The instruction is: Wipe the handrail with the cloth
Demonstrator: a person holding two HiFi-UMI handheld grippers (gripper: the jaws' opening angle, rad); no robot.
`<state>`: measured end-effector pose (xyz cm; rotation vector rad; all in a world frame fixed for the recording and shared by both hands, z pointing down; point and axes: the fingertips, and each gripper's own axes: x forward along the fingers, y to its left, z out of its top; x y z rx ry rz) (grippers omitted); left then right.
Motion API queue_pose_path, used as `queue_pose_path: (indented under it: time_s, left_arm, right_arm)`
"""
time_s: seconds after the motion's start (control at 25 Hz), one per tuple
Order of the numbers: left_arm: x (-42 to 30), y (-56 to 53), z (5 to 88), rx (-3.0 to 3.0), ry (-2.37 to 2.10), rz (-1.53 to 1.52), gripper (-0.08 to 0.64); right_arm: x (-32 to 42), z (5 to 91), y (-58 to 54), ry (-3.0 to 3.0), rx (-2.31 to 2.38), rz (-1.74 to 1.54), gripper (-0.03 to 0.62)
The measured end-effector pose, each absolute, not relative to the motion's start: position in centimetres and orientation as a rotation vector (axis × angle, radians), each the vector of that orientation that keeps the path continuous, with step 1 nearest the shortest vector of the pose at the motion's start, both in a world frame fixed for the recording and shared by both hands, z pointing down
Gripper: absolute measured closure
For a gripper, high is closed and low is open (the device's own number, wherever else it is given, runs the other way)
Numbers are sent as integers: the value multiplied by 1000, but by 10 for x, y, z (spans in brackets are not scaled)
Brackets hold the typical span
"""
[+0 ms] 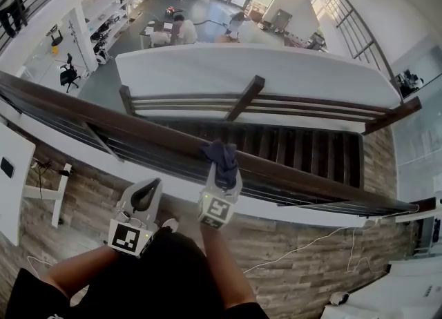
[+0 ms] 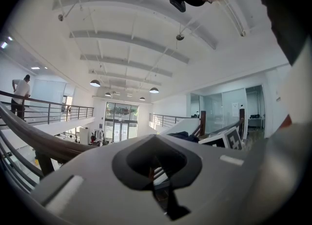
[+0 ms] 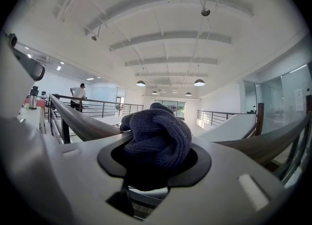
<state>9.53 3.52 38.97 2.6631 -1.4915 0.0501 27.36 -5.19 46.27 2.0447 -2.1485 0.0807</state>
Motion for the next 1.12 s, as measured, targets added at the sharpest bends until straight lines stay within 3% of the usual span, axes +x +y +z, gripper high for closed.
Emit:
queue_pose_path:
  time_s: [1.12]
  left_arm:
    - [86, 55, 396, 2676, -1481, 77, 560]
  right_arm:
    - [330, 462, -38, -2087, 2225, -47, 417]
